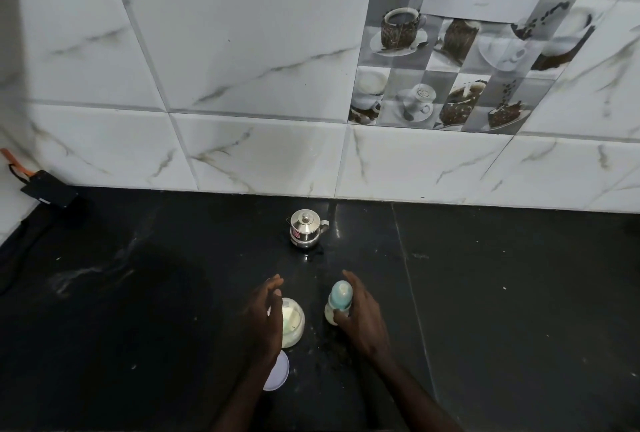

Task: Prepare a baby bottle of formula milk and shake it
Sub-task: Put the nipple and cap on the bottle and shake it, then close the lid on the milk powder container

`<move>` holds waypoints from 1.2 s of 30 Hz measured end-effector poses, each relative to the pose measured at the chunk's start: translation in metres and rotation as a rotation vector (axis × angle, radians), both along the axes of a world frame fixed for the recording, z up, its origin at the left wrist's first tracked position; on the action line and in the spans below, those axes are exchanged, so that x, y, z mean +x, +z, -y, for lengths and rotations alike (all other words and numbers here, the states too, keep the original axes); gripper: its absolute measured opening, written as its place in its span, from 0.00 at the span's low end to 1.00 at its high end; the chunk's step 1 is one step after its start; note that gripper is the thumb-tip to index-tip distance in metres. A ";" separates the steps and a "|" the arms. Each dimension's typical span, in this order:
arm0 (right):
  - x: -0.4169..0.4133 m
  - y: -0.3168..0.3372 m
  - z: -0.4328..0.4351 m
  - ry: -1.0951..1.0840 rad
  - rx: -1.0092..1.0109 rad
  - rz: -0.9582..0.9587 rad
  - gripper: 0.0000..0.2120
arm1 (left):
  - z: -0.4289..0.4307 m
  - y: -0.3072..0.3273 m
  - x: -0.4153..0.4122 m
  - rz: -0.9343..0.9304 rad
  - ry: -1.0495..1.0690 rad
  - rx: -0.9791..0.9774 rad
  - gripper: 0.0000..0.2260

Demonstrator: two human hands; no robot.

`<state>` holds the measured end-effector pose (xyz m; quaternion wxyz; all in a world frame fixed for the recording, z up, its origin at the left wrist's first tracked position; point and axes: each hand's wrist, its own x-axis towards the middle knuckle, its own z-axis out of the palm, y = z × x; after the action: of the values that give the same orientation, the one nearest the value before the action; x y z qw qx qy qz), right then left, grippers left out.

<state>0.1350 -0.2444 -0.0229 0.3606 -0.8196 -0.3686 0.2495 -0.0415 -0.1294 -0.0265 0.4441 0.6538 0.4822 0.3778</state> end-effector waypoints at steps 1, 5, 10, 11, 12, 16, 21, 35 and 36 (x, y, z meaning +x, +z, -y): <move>0.004 0.001 -0.009 0.004 -0.004 0.012 0.41 | -0.001 0.001 0.000 -0.001 -0.004 0.002 0.16; 0.023 0.005 -0.051 -0.004 -0.002 0.049 0.41 | -0.010 -0.004 -0.004 -0.018 0.007 0.004 0.15; 0.032 0.019 -0.098 -0.001 0.075 0.063 0.30 | -0.019 -0.014 -0.015 -0.050 0.017 0.011 0.16; 0.034 0.020 -0.105 -0.001 0.092 0.065 0.28 | -0.020 -0.014 -0.016 -0.046 0.024 0.010 0.17; 0.035 0.022 -0.111 -0.002 0.103 0.067 0.28 | -0.021 -0.014 -0.018 -0.045 0.030 0.012 0.18; 0.035 0.016 -0.129 -0.006 0.113 0.070 0.28 | -0.027 -0.016 -0.028 -0.065 0.046 0.005 0.16; 0.033 0.009 -0.136 -0.014 0.129 0.071 0.26 | -0.031 -0.012 -0.031 -0.066 0.073 0.016 0.18; 0.032 -0.002 -0.113 -0.096 0.005 0.121 0.43 | -0.032 -0.015 -0.065 -0.260 -0.082 -0.336 0.32; 0.029 -0.003 -0.104 -0.117 0.007 0.106 0.44 | -0.030 -0.019 -0.069 -0.318 -0.106 -0.401 0.36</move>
<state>0.1637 -0.1406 -0.0256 0.3577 -0.8504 -0.3396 0.1831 -0.1107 -0.0998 -0.0451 0.5027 0.6282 0.5763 0.1434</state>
